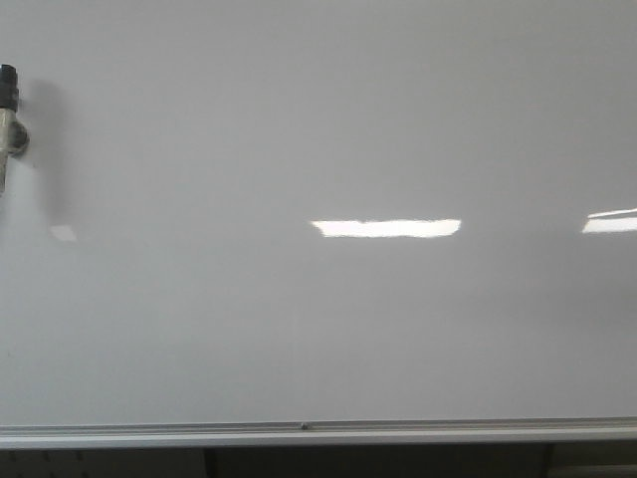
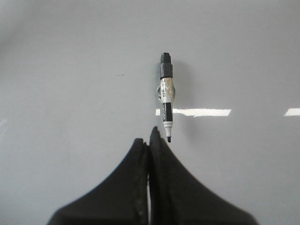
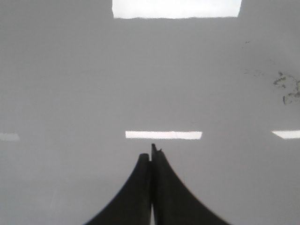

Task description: Write number 2 on whiteboard

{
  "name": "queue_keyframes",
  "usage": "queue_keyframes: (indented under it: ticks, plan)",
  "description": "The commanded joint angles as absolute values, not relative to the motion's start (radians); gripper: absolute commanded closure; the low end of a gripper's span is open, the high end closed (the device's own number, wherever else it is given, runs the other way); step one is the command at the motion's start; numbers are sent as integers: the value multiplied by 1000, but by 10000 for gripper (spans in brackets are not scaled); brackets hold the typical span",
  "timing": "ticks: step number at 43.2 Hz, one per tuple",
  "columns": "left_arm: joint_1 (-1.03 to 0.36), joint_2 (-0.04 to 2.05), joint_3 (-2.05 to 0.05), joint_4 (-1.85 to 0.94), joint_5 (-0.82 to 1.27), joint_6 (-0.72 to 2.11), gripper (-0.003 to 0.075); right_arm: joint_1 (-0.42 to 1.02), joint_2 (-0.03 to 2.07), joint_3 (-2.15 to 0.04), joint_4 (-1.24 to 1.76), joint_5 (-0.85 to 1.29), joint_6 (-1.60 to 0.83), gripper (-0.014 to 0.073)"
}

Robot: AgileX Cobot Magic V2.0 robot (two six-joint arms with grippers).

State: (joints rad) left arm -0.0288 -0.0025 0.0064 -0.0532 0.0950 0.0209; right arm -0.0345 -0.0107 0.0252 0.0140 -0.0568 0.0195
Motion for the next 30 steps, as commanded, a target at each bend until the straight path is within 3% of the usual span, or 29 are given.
queue_keyframes:
  ticks: [1,30]
  plan:
    - [-28,-30,40,-56,14,12,741,-33,-29,22,16,-139,19,660]
    - [-28,-30,40,-27,-24,18,741,-33,-29,22,16,-155,19,660]
